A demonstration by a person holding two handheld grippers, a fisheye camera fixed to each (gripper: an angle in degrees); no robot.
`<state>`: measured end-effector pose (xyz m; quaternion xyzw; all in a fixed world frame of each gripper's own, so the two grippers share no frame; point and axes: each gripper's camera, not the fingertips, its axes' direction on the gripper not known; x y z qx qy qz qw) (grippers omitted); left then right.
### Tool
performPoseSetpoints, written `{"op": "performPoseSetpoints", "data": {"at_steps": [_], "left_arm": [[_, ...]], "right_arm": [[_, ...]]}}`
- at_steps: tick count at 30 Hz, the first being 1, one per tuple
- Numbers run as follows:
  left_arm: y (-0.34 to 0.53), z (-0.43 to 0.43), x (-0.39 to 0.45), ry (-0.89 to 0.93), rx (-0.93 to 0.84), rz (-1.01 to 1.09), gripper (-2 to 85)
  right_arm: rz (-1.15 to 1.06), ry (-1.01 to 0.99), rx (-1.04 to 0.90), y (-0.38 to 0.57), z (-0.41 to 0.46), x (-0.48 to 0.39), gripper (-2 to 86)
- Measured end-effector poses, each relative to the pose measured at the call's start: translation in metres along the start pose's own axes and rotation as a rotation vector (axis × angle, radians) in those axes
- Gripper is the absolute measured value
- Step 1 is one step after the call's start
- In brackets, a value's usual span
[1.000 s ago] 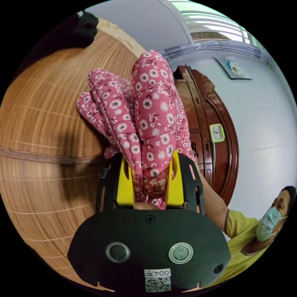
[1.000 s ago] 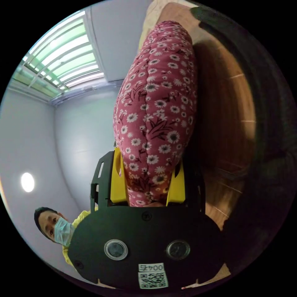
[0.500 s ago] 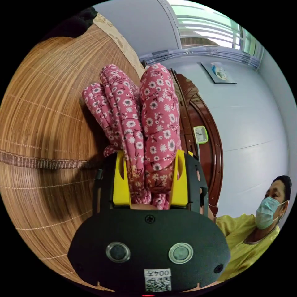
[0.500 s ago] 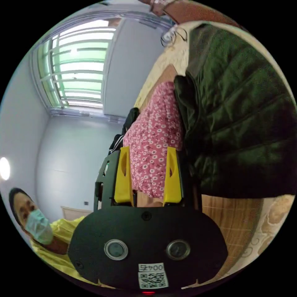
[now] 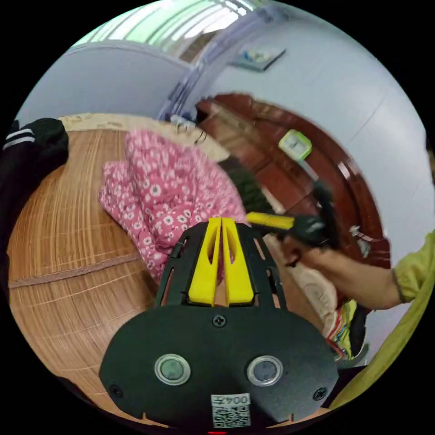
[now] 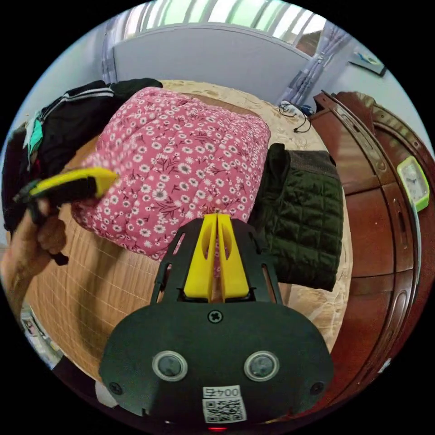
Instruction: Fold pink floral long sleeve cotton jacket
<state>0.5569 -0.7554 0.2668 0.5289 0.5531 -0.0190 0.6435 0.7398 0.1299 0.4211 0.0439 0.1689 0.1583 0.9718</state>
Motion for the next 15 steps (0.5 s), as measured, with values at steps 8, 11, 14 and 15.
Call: {"op": "performPoseSetpoints", "data": {"at_steps": [8, 11, 14, 15], "left_arm": [[-0.036, -0.043, 0.025, 0.122, 0.005, -0.139, 0.4], [-0.028, -0.090, 0.046, 0.141, 0.011, -0.148, 0.3], [-0.002, -0.139, 0.067, 0.154, -0.035, -0.144, 0.3], [0.012, -0.159, 0.073, 0.153, -0.055, -0.153, 0.3]], "right_arm": [[0.223, -0.237, 0.171, 0.111, -0.158, -0.004, 5.7], [0.310, -0.175, 0.026, 0.205, -0.204, -0.006, 9.8], [0.430, 0.037, -0.183, 0.314, -0.257, 0.008, 11.7], [0.505, 0.134, -0.271, 0.358, -0.281, 0.020, 12.0]]}}
